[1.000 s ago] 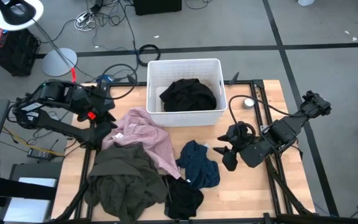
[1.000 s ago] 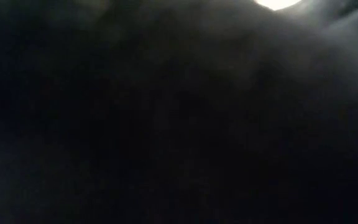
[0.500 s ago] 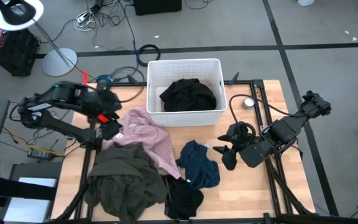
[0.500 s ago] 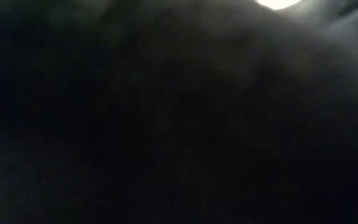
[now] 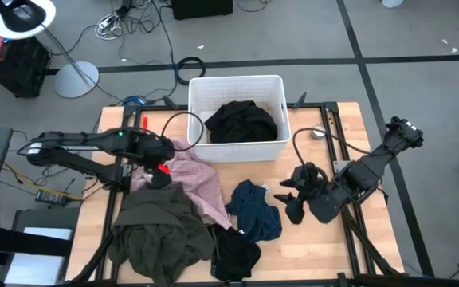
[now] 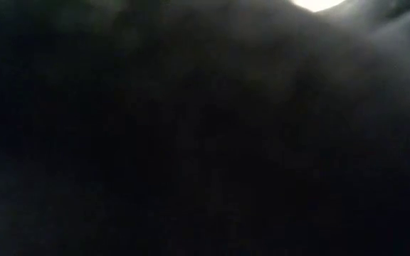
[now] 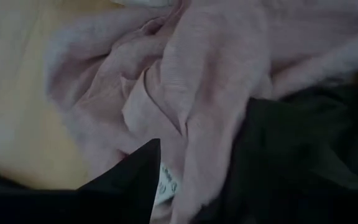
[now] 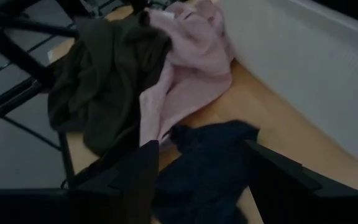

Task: Sort clothes
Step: Put the pink shirt into the white bin

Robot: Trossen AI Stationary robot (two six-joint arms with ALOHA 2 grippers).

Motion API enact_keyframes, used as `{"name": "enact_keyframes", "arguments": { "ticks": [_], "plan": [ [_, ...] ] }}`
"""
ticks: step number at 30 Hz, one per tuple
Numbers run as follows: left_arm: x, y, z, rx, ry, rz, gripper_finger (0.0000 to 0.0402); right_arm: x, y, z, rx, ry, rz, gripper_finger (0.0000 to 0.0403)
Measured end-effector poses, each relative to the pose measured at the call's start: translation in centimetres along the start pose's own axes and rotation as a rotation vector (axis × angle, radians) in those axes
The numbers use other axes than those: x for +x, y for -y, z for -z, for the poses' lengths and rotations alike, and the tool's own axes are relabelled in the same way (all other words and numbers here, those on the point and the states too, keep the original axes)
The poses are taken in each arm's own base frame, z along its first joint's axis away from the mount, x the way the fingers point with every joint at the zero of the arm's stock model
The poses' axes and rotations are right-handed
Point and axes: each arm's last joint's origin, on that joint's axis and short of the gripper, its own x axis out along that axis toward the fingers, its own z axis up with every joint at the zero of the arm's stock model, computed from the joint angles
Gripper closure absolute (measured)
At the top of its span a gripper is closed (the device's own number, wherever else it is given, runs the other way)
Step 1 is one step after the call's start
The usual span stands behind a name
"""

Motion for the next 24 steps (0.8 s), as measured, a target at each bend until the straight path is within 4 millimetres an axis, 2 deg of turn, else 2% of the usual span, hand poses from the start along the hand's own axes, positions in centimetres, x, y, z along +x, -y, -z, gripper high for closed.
{"name": "enact_keyframes", "arguments": {
  "ticks": [6, 10, 18, 24],
  "plan": [
    [3.4, -1.0, 0.5, -0.060, -0.002, -0.005, 0.0188, -0.6, -0.3, 3.0, 0.011, -0.008, -0.014, 0.0174],
    [5.2, -1.9, 0.6, -0.098, 0.006, -0.006, 0.0188, -0.9, -0.4, 4.2, 0.062, -0.023, -0.026, 0.0174],
    [8.8, -3.8, 1.1, -0.147, 0.055, 0.034, 0.0188, -1.8, -0.8, 5.2, 0.145, -0.044, -0.063, 0.0174],
    [11.7, -4.0, 2.3, -0.206, 0.073, 0.048, 0.0188, -2.0, -0.9, 5.4, 0.154, -0.055, -0.073, 0.0174]
  ]
}}
